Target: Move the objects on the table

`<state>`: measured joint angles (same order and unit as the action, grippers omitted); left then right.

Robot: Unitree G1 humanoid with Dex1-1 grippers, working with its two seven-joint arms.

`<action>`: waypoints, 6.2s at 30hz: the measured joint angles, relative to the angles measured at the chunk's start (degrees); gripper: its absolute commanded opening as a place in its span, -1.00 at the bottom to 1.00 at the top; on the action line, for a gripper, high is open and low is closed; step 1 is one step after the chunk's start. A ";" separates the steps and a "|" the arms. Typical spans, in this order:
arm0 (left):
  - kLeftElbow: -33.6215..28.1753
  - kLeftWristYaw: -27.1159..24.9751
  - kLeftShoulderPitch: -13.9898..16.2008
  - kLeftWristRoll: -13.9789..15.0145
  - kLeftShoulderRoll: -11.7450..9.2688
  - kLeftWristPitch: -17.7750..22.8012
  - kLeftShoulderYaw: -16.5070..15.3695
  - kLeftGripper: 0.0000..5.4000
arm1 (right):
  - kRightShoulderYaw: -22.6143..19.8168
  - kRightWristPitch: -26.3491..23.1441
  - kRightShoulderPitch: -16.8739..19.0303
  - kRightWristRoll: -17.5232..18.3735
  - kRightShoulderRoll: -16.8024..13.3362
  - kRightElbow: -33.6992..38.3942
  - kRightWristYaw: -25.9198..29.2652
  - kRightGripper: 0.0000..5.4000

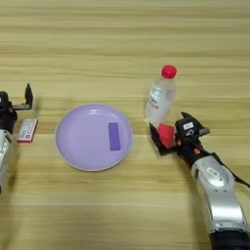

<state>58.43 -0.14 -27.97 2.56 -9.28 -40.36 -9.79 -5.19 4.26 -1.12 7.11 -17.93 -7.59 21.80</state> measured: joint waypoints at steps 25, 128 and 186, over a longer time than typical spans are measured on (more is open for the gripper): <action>0.59 -0.06 -0.01 -0.01 0.00 0.00 0.07 1.00 | 0.16 2.46 -7.30 0.61 0.86 -0.79 -0.37 0.99; -26.95 -23.34 13.86 -4.13 6.47 -1.13 24.45 1.00 | 9.28 -16.22 -17.79 6.89 8.30 16.87 2.55 0.17; -25.71 -21.85 11.49 -4.75 8.00 8.52 22.52 0.90 | 17.99 -14.76 -14.01 3.47 12.51 11.49 3.56 0.16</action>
<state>32.72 -21.99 -16.49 -2.20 -1.28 -31.84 12.73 12.80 -10.50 -15.13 10.59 -5.42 3.90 25.36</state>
